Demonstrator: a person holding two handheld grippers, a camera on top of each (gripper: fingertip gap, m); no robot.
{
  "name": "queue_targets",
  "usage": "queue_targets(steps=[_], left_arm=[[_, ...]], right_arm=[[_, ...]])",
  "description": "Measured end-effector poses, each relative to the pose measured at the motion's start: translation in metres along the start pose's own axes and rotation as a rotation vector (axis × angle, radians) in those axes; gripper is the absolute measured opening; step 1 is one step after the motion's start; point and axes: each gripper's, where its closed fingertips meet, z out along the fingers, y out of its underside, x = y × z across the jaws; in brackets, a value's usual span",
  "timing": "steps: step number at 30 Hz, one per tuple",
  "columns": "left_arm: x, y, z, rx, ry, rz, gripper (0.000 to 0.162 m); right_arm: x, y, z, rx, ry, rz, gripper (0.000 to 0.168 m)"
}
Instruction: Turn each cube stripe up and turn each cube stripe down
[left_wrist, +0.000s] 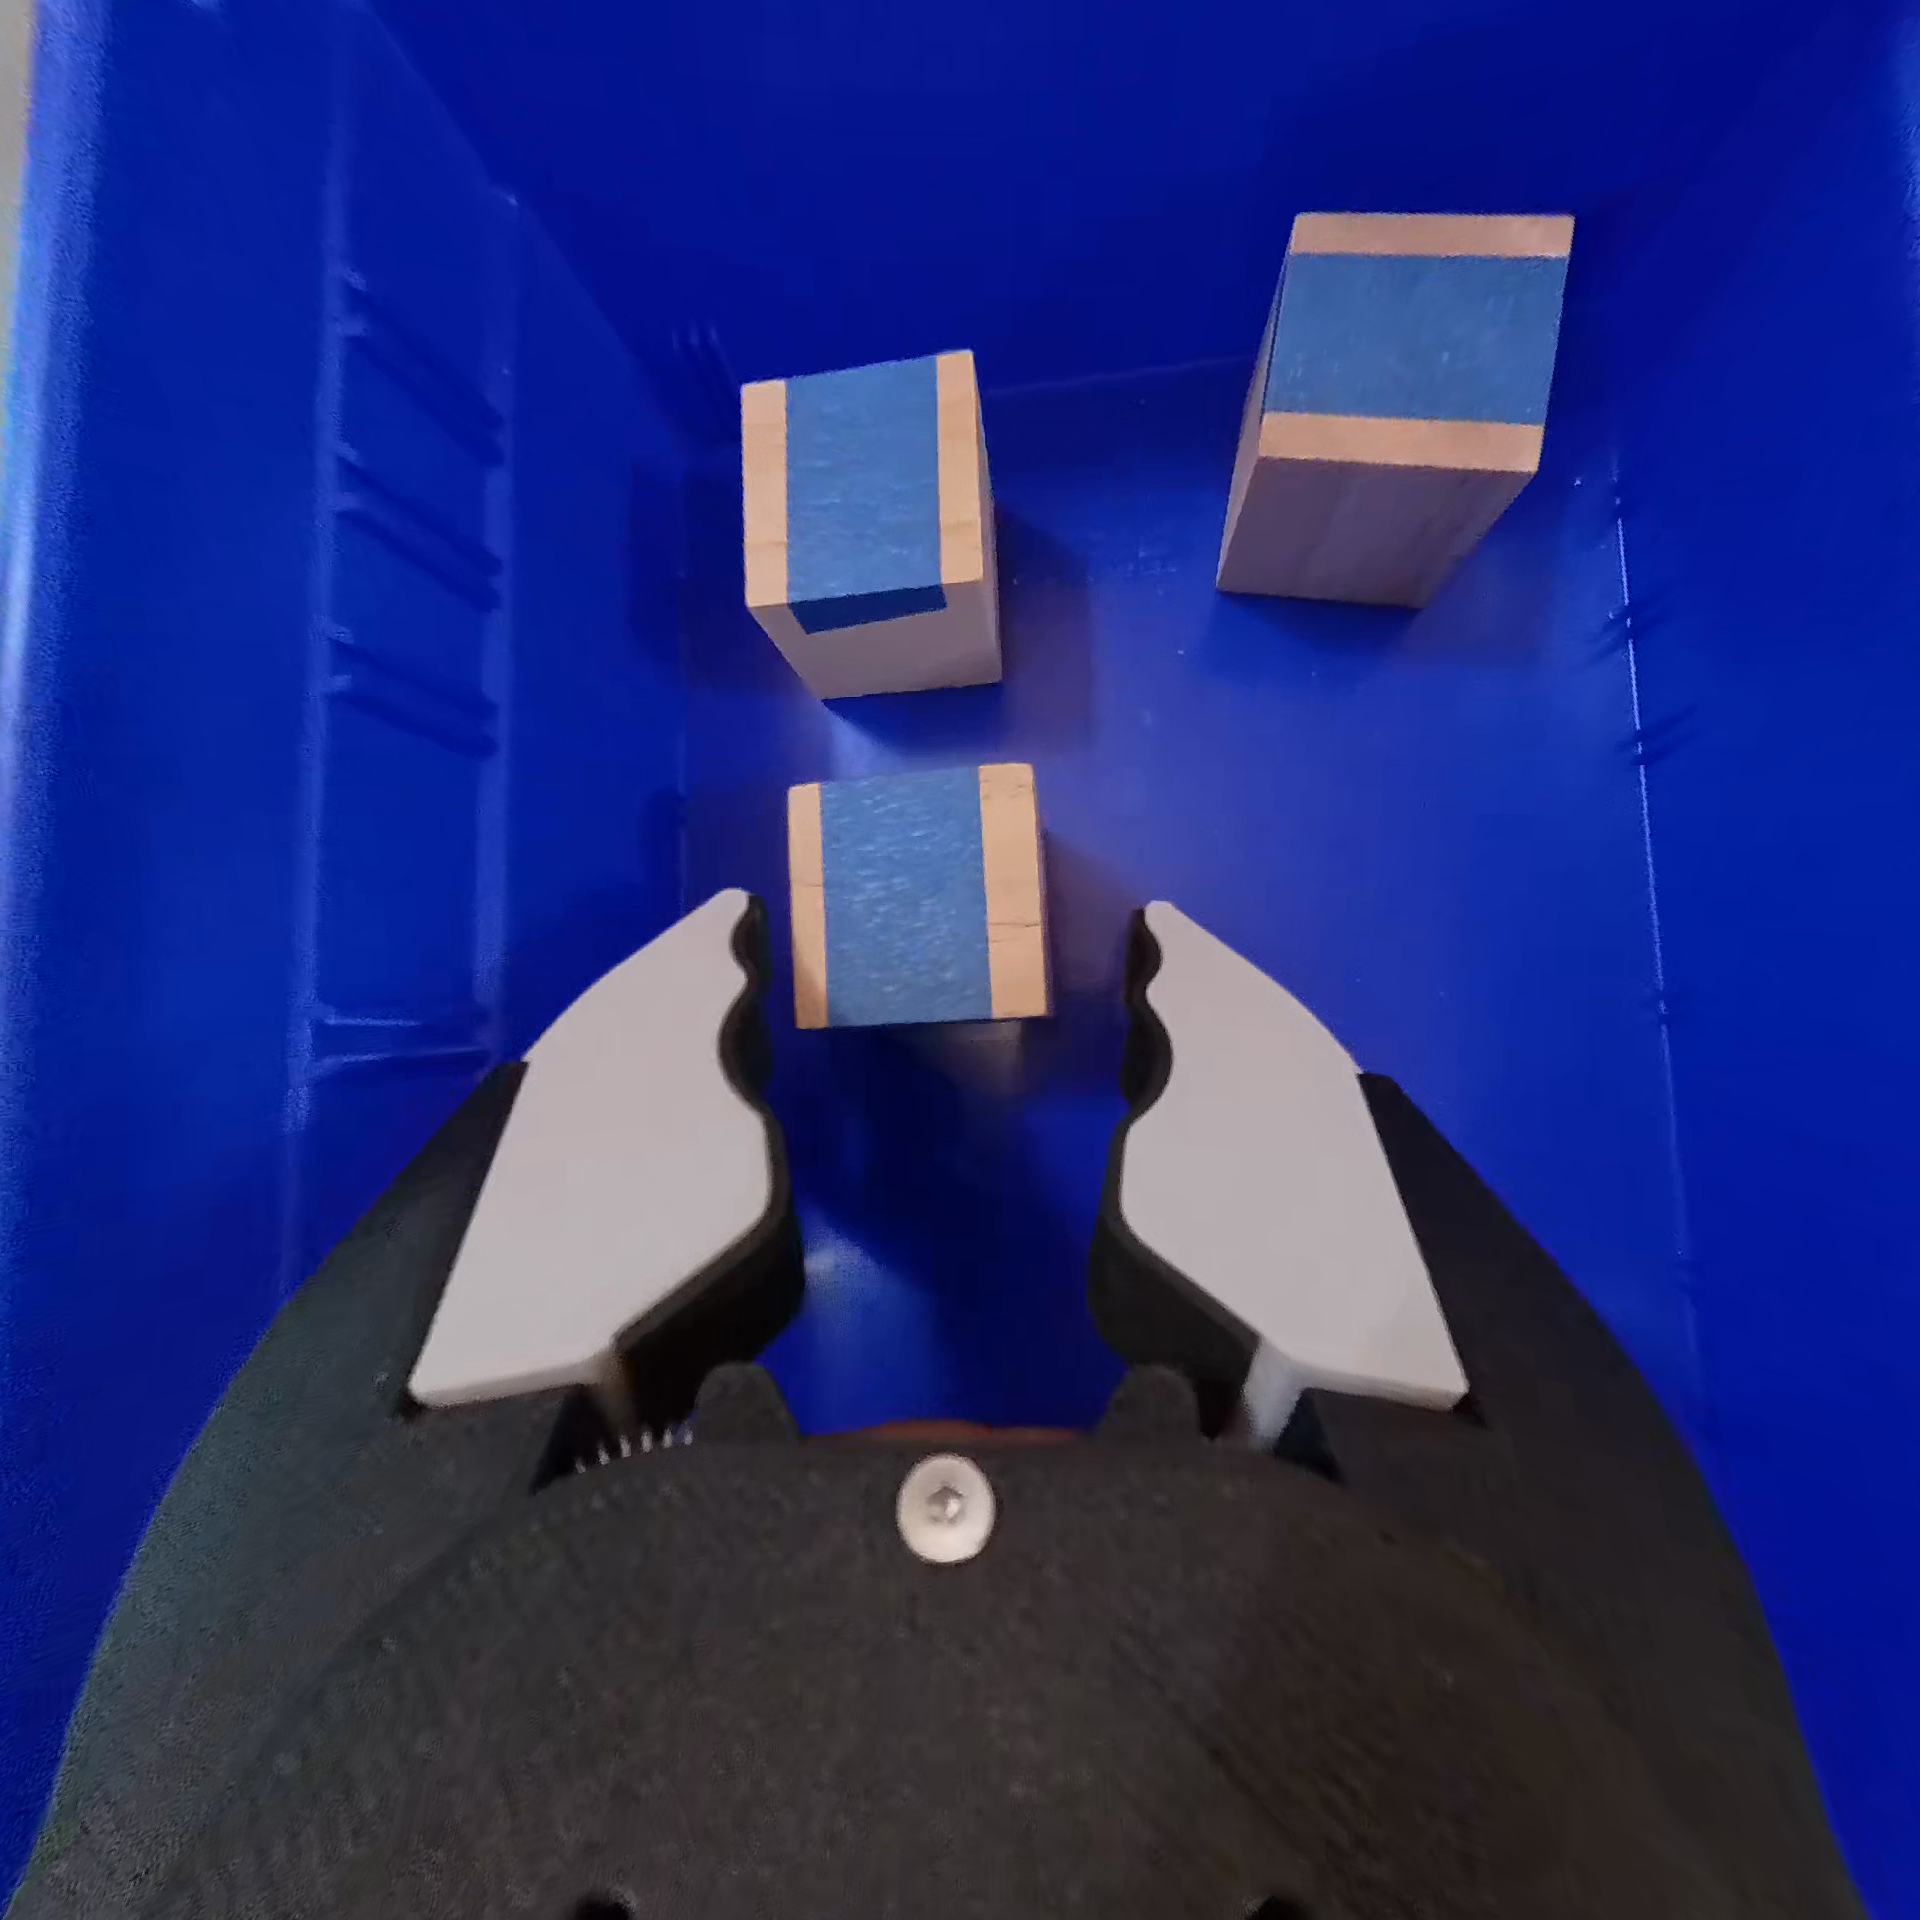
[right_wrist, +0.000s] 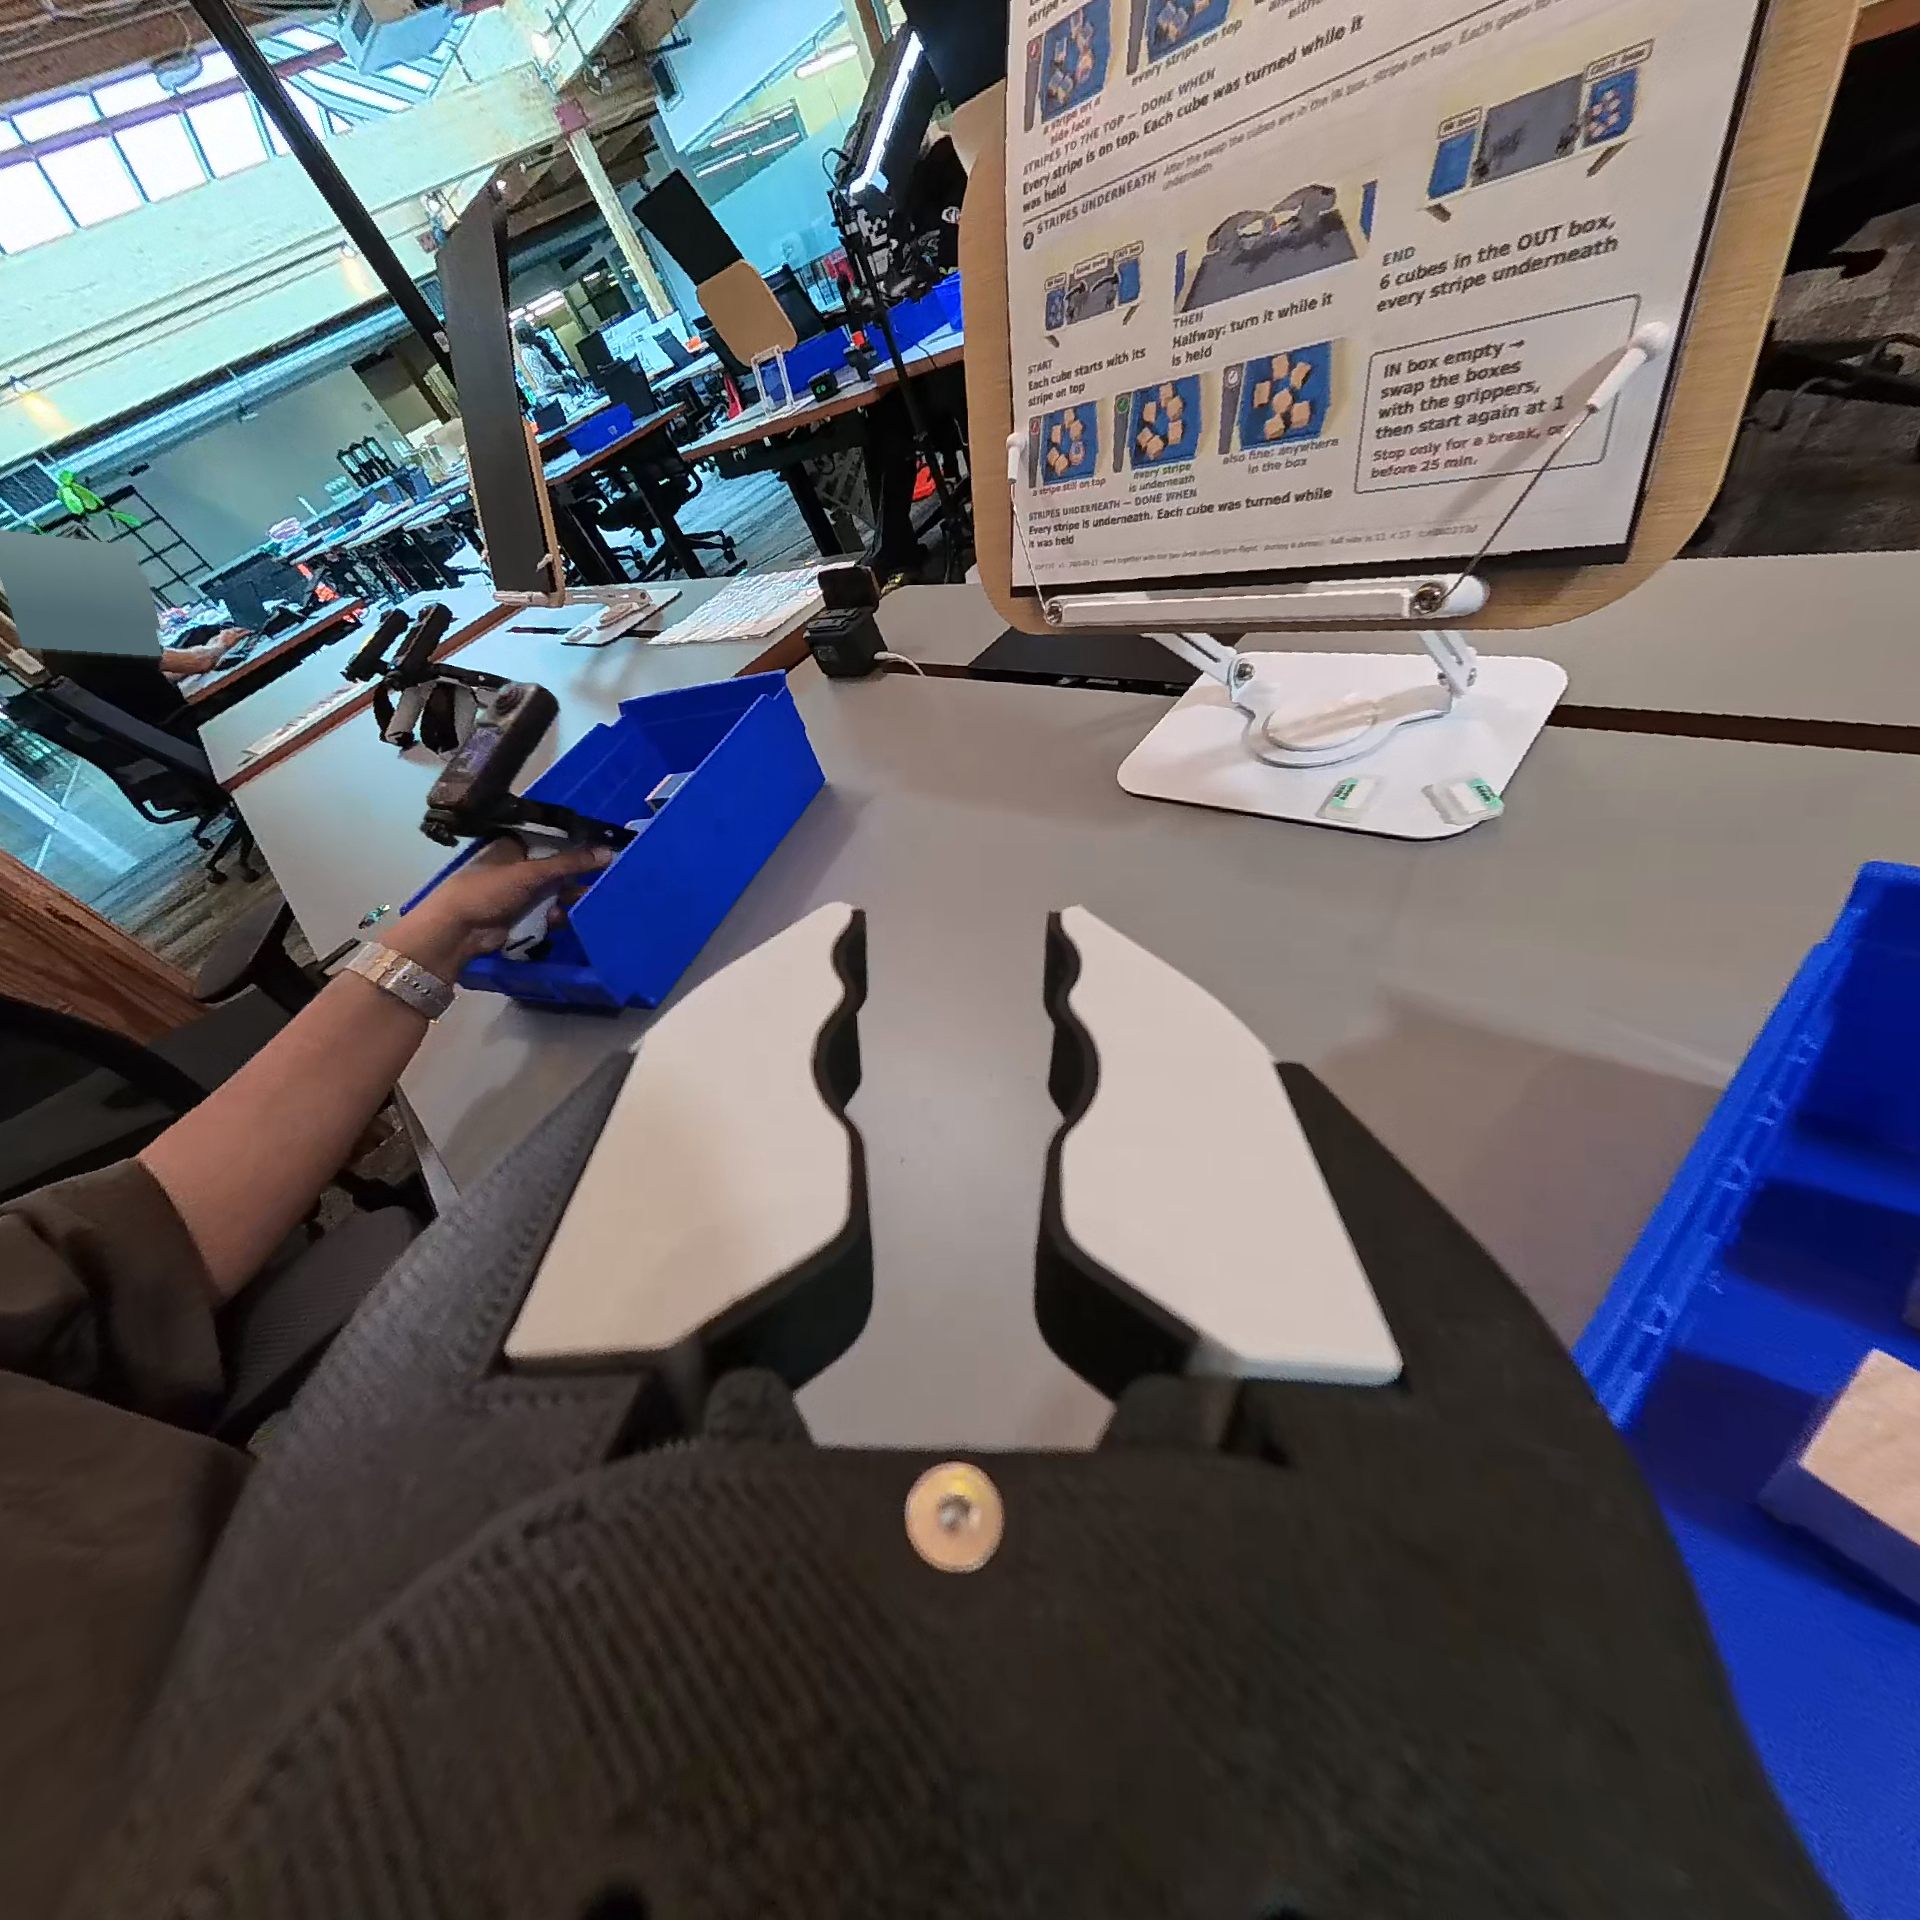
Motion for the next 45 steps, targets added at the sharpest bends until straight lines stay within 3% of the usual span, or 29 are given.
queue_targets(steps=[2, 10, 19, 26, 34, 40, 45], left_arm=[[-0.001, 0.002, 0.003, -0.003, -0.015, -0.012, 0.049], [-0.004, -0.023, -0.021, 0.121, -0.040, -0.003, 0.046], [0.027, -0.098, -0.134, 0.527, -0.128, 0.105, 0.046], [0.098, -0.112, -0.203, 0.697, 0.013, 0.195, 0.046], [0.216, -0.086, -0.257, 0.821, 0.496, 0.188, 0.046], [0.314, -0.024, -0.315, 0.842, 1.193, 0.019, 0.046], [0.353, 0.030, -0.365, 0.511, 1.875, -0.197, 0.045]], right_arm=[[0.001, 0.000, 0.000, 0.001, -0.001, 0.005, 0.033], [0.003, 0.004, 0.003, -0.005, -0.009, 0.024, 0.033], [0.001, 0.008, 0.006, -0.016, -0.018, 0.027, 0.033], [-0.001, 0.009, 0.006, -0.015, -0.030, 0.030, 0.033], [-0.016, 0.020, 0.017, -0.019, -0.109, 0.051, 0.034], [-0.037, 0.029, 0.034, 0.079, -0.213, 0.109, 0.052], [-0.064, 0.037, 0.044, 0.184, -0.310, 0.160, 0.058]])
